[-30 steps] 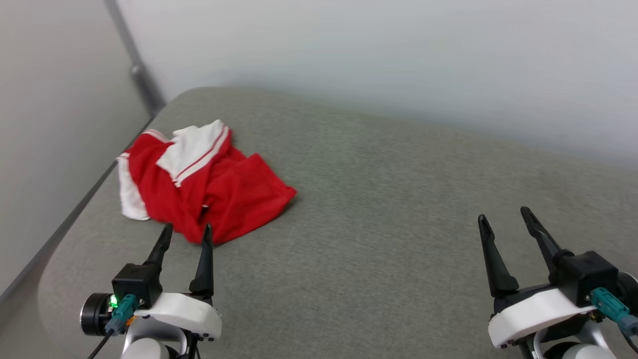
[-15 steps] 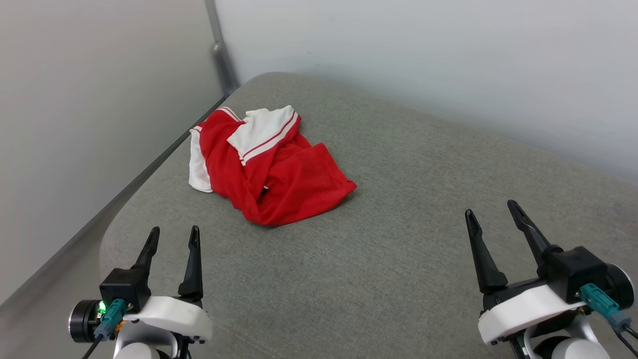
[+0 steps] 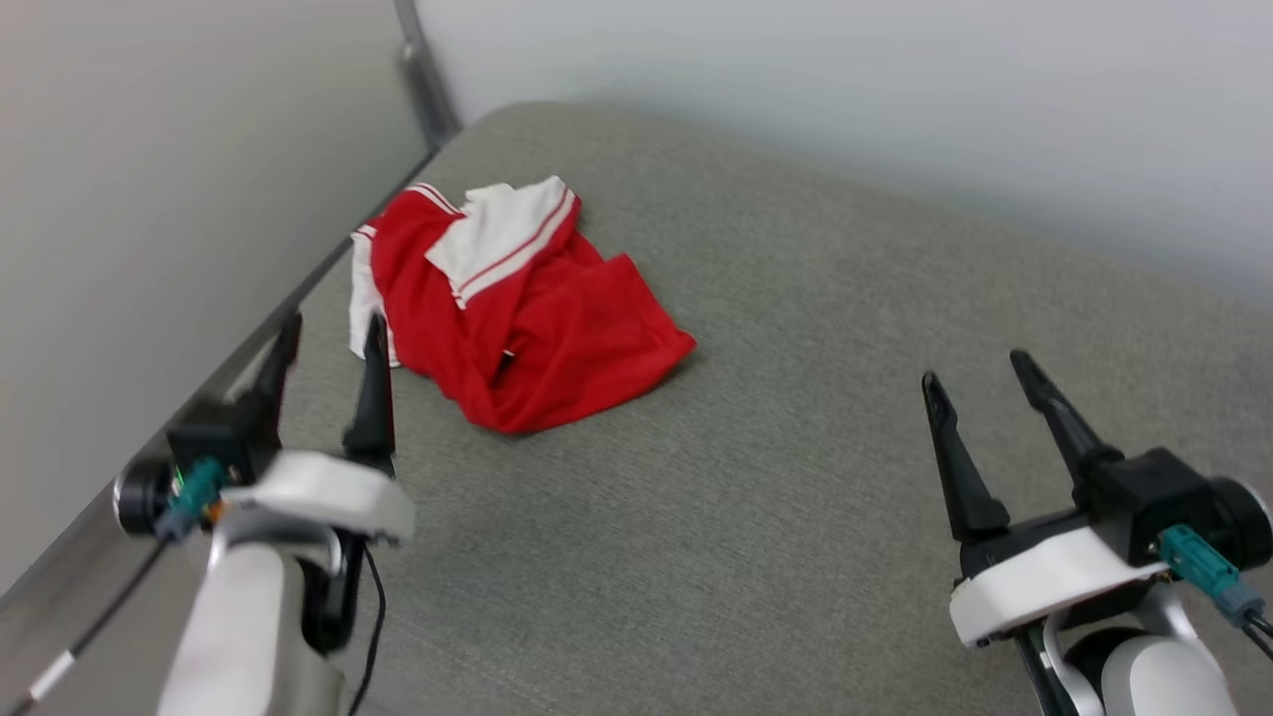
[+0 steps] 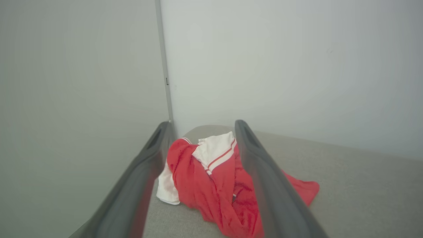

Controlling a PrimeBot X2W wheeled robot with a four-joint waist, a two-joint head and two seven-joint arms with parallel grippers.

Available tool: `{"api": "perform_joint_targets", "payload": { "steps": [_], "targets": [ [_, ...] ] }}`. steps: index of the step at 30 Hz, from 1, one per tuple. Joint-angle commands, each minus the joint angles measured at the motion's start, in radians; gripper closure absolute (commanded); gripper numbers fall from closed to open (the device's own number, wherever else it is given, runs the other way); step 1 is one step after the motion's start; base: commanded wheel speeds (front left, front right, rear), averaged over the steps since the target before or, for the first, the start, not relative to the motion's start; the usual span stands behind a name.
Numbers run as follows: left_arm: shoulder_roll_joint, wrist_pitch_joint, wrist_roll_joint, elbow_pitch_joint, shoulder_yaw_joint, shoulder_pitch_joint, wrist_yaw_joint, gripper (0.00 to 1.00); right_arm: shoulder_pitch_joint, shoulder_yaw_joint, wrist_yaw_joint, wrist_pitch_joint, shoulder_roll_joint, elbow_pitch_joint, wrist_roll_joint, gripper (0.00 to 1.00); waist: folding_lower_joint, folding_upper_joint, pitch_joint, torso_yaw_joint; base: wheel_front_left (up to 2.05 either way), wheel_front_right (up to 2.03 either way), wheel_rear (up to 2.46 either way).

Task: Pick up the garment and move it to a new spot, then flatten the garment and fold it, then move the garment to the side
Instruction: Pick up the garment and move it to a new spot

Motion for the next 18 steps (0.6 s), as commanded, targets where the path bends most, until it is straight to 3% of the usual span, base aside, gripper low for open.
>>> {"api": "perform_joint_targets", "payload": {
  "steps": [1, 9, 18],
  "targets": [
    [0.01, 0.013, -0.009, 0.005, 0.002, -0.052, -0.004, 0.0, -0.027, 0.004, 0.0, 0.007, 0.001, -0.012, -0.008, 0.0, 0.0, 0.0, 0.05, -0.043, 0.0, 0.0, 0.0],
    [0.132, 0.232, -0.067, 0.055, 0.012, -0.341, -0.014, 0.0, -0.119, 0.015, 0.0, 0.019, 0.001, -0.059, -0.039, 0.0, 0.0, 0.0, 0.223, -0.192, 0.0, 0.0, 0.0],
    [0.344, 0.664, -0.239, 0.162, -0.079, -0.539, -0.02, 0.0, -0.211, 0.008, 0.0, -0.005, 0.0, -0.083, -0.048, 0.0, 0.0, 0.0, 0.407, -0.319, 0.0, 0.0, 0.0]
  ]
}}
